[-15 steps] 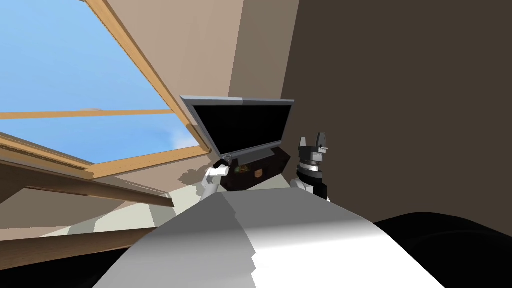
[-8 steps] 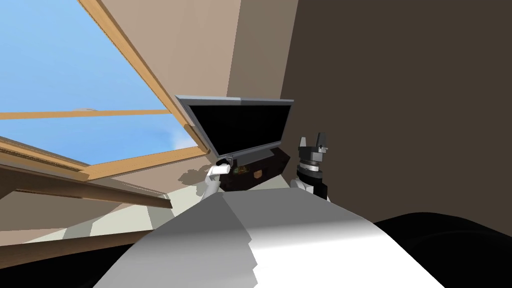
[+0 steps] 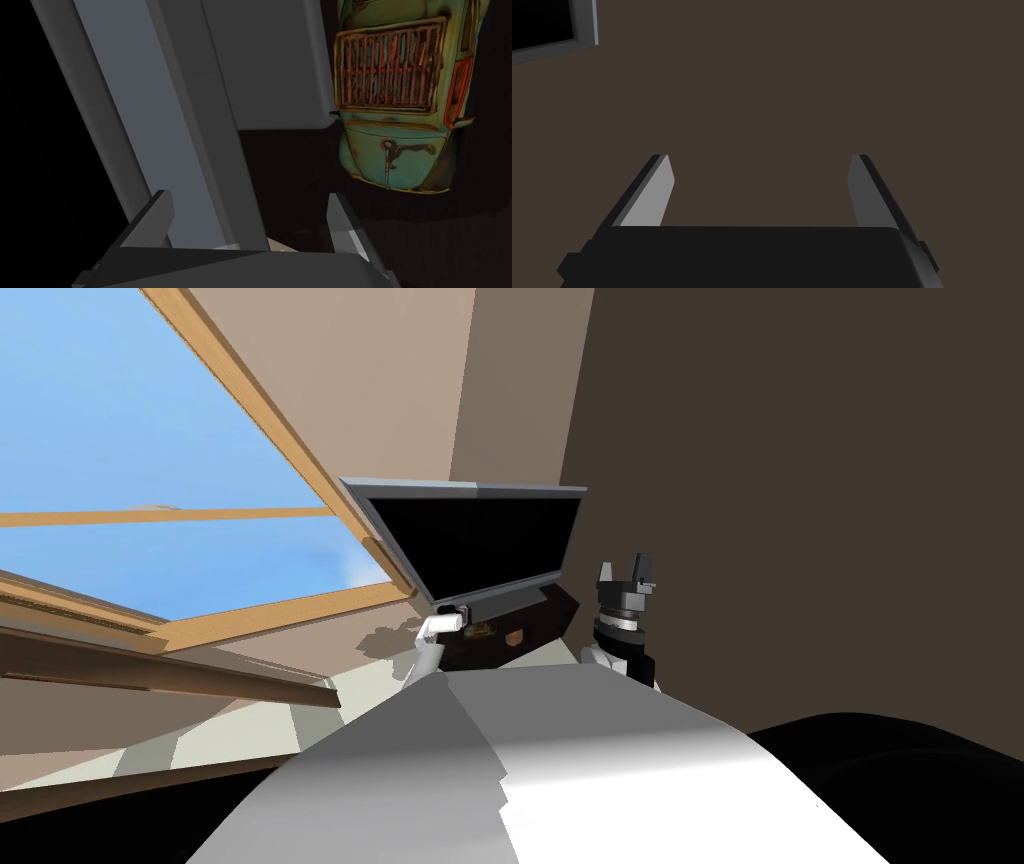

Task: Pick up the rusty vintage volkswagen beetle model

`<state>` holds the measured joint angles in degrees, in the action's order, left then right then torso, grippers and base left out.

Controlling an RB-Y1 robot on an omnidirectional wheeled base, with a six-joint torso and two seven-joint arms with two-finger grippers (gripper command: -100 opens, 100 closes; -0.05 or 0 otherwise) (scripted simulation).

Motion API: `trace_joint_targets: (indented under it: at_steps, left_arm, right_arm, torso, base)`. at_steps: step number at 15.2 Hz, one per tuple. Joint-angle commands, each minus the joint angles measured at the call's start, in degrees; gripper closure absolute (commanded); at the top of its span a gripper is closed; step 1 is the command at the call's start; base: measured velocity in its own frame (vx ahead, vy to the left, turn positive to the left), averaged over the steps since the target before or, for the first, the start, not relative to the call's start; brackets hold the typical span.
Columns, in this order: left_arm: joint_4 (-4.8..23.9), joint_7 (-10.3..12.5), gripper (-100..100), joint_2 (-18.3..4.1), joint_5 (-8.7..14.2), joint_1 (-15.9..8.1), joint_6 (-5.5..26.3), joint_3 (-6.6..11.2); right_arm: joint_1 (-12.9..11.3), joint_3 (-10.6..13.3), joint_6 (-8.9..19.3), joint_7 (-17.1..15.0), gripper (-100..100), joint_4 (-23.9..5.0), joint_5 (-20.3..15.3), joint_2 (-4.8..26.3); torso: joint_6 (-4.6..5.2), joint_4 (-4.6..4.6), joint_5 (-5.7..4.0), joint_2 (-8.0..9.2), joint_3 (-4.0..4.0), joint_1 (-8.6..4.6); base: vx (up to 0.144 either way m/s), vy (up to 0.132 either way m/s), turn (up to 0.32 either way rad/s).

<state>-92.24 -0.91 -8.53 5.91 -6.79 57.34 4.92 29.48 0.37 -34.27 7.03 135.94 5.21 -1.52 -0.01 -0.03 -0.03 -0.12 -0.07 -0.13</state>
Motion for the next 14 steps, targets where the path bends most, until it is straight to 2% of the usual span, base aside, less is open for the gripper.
trace_joint_targets:
  at_steps: [1, 3, 4, 6, 7, 9, 10, 11, 12, 14]
  left_arm:
    - [2.3, 0.0, -100, -0.1, 0.5, -1.4, 2.9, 0.24]
    - [2.3, 0.0, -100, -0.1, 0.5, -1.4, 4.6, 0.24]
    - [4.2, 0.1, -100, -0.3, 0.8, -2.6, 6.5, 0.44]
    - [4.2, 0.1, -100, -0.3, 0.8, -2.6, 7.7, 0.44]
    - [5.9, 0.1, -100, -0.5, 1.2, -3.8, 9.5, 0.63]
    - [5.9, 0.1, -100, -0.5, 1.2, -3.8, 10.7, 0.63]
    - [7.6, 0.1, -100, -0.8, 1.5, -4.9, 12.8, 0.80]
    - [7.6, 0.1, -100, -0.8, 1.5, -4.9, 13.5, 0.80]
    - [9.2, 0.2, -100, -1.1, 1.8, -5.9, 14.9, 0.96]
    - [9.2, 0.2, -100, -1.1, 1.8, -5.9, 16.1, 0.96]
  right_arm:
    - [0.0, 0.0, 0.0, 0.0, 0, 0.0, 0.0, 0.0]
    - [0.0, 0.0, 0.0, 0.0, 0, 0.0, 0.0, 0.0]
    - [0.0, 0.0, 0.0, 0.0, 0, 0.0, 0.0, 0.0]
    - [0.0, 0.0, 0.0, 0.0, 0, 0.0, 0.0, 0.0]
    - [0.0, 0.0, 0.0, 0.0, 0, 0.0, 0.0, 0.0]
    - [0.0, 0.0, 0.0, 0.0, 0, 0.0, 0.0, 0.0]
    - [0.0, 0.0, 0.0, 0.0, 0, 0.0, 0.0, 0.0]
    - [0.0, 0.0, 0.0, 0.0, 0, 0.0, 0.0, 0.0]
    - [0.0, 0.0, 0.0, 0.0, 0, 0.0, 0.0, 0.0]
    - [0.0, 0.0, 0.0, 0.0, 0, 0.0, 0.0, 0.0]
  torso:
    - [0.00, 0.00, 0.00, 0.00, 0.00, 0.00]
    - [0.00, 0.00, 0.00, -0.01, -0.01, -0.02]
    - [0.00, 0.00, 0.00, 0.00, 0.00, 0.01]
    - [0.00, 0.00, 0.00, -0.01, 0.00, 0.00]
    - [0.00, 0.00, 0.00, 0.01, 0.01, 0.02]
    - [0.00, 0.00, 0.00, -0.01, 0.00, 0.01]
    - [0.00, 0.00, 0.00, 0.01, 0.00, 0.02]
    - [0.00, 0.00, 0.01, 0.00, 0.00, 0.02]
    - [0.00, 0.00, 0.00, 0.00, 0.00, 0.01]
    - [0.00, -0.01, -0.01, -0.03, -0.02, -0.03]
  base:
    - [0.025, -0.036, -0.001]
    - [0.028, -0.030, 0.000]
    - [0.025, -0.031, -0.002]
    - [0.023, -0.027, -0.002]
    - [0.028, -0.028, -0.003]
    - [0.027, -0.027, 0.000]
    - [0.026, -0.026, -0.005]
    - [0.028, -0.031, -0.005]
    - [0.037, -0.040, -0.005]
    - [0.029, -0.035, 0.000]
